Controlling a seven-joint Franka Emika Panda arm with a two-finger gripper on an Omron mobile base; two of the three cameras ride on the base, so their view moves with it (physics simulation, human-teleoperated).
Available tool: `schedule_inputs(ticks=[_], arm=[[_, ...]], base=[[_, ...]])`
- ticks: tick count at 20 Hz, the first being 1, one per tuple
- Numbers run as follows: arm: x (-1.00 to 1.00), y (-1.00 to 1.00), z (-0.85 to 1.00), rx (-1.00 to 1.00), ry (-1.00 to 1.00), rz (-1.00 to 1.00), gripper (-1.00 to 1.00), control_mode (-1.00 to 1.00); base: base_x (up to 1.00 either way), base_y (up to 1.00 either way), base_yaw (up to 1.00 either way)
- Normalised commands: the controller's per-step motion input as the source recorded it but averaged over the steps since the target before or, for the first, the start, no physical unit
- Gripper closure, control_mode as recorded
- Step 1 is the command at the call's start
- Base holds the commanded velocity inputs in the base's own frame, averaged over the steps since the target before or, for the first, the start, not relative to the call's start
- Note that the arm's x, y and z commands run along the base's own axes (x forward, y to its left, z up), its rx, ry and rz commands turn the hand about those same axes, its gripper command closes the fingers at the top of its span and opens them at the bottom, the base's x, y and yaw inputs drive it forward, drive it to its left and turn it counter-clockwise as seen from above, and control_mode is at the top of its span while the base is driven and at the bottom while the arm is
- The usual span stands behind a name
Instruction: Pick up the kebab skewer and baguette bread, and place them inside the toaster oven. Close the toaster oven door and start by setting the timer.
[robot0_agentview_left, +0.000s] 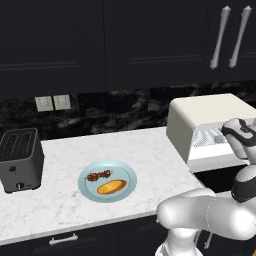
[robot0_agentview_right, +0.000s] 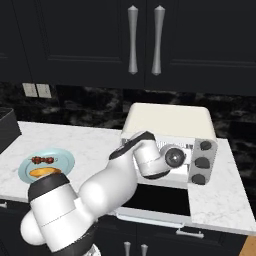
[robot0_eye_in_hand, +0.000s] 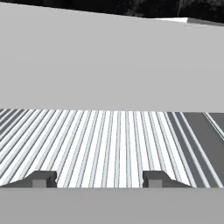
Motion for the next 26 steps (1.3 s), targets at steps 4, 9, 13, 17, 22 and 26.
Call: schedule_inputs(ticks=[4, 9, 13, 17, 22, 26], arm=[[-0.59, 0.00, -1.00, 0.00, 0.00, -0.03, -1.00, -1.00], [-0.65, 0.00, -1.00, 0.00, 0.01, -0.01, -1.00, -1.00], [-0.62, 0.00, -0.94, 0.00, 0.10, 0.00, -1.00, -1.00], [-0.53, 0.00, -0.91, -0.02, 0.14, 0.00, -1.00, -1.00], [-0.57, 0.00, -0.93, -0.01, 0.15, 0.00, -1.00, -1.00], [-0.66, 0.00, -0.99, -0.01, 0.13, 0.00, -1.00, -1.00]], base=[[0.00, 0.00, 0.00], [0.00, 0.00, 0.00], [0.00, 0.00, 0.00], [0.00, 0.00, 0.00], [0.00, 0.00, 0.00], [0.00, 0.00, 0.00]])
